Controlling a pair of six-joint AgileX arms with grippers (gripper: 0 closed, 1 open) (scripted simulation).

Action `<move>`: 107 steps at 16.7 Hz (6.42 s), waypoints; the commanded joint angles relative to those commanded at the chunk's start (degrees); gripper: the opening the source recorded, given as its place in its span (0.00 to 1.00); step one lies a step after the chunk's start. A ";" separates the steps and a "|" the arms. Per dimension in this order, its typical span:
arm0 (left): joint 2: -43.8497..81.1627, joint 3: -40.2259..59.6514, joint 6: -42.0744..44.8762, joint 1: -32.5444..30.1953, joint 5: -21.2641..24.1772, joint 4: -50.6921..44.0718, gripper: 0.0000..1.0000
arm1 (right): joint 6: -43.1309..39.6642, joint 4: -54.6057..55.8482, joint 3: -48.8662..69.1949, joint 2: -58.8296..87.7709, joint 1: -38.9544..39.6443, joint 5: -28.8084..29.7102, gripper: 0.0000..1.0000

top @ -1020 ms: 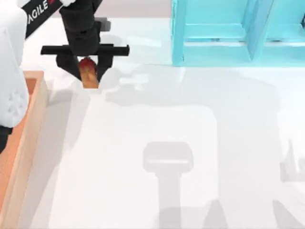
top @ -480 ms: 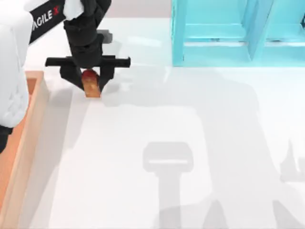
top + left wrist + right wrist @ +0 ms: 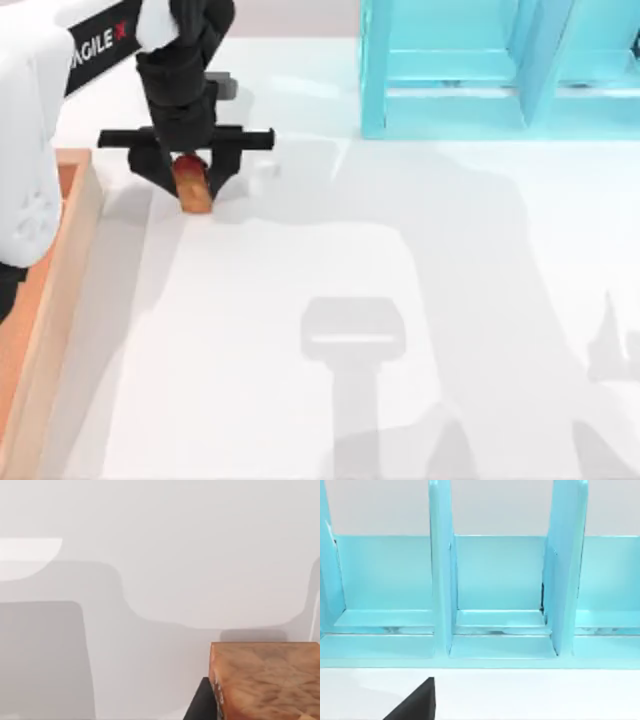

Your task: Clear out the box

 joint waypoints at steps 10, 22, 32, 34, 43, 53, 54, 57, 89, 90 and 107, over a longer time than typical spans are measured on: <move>0.00 0.00 0.00 0.00 0.00 0.00 0.90 | 0.00 0.00 0.00 0.00 0.00 0.00 1.00; 0.34 0.87 -0.04 0.03 0.00 -0.78 1.00 | 0.00 0.00 0.00 0.00 0.00 0.00 1.00; 2.45 18.88 -0.09 -0.04 0.03 -16.55 1.00 | 0.00 0.00 0.00 0.00 0.00 0.00 1.00; 2.69 22.19 -0.11 -0.06 0.03 -19.61 1.00 | 0.00 0.00 0.00 0.00 0.00 0.00 1.00; -1.29 19.47 2.72 2.74 0.09 -18.71 1.00 | 0.00 0.00 0.00 0.00 0.00 0.00 1.00; -28.18 -17.85 22.44 23.63 -0.71 -9.51 1.00 | 0.00 0.00 0.00 0.00 0.00 0.00 1.00; -30.25 -20.85 24.30 25.55 -0.68 -8.95 1.00 | 0.00 0.00 0.00 0.00 0.00 0.00 1.00; -34.29 -26.14 28.15 29.42 -0.66 -8.02 1.00 | 0.00 0.00 0.00 0.00 0.00 0.00 1.00; -31.30 -44.90 28.95 30.17 -0.64 13.72 0.25 | 0.00 0.00 0.00 0.00 0.00 0.00 1.00; -31.30 -44.90 28.95 30.17 -0.64 13.72 0.17 | 0.00 0.00 0.00 0.00 0.00 0.00 1.00; -31.75 -35.32 29.09 29.91 -0.60 3.72 0.00 | 0.00 0.00 0.00 0.00 0.00 0.00 1.00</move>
